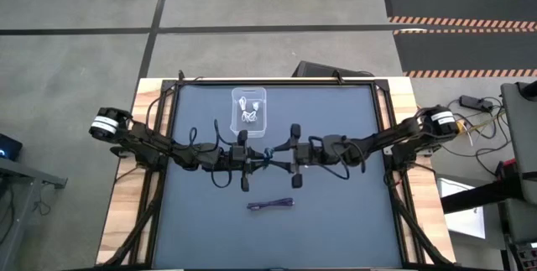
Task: Pick and place USB-C Cables
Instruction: Put the blue charger cable into the transparent bin
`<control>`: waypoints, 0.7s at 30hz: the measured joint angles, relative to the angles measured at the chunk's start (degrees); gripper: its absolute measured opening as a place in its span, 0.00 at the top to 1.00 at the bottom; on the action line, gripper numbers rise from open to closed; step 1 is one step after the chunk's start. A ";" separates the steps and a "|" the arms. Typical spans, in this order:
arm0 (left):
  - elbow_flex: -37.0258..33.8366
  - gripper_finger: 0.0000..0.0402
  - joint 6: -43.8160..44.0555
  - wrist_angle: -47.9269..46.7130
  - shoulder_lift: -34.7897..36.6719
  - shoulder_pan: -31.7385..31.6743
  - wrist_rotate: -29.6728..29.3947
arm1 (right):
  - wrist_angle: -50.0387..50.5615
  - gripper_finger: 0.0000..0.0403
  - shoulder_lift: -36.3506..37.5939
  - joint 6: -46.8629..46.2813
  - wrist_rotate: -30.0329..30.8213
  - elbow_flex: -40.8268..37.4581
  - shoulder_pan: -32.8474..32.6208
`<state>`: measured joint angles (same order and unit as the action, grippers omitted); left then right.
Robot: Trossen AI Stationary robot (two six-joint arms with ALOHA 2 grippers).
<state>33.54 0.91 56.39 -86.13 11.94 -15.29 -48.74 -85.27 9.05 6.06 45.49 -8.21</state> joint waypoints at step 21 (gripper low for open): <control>0.18 0.95 0.20 -0.38 0.02 -0.74 -2.85 | 2.67 0.58 17.30 -0.96 0.15 -12.31 2.46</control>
<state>33.72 1.11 56.01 -86.11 11.20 -18.14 -46.07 -67.96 8.09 6.21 33.17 -5.75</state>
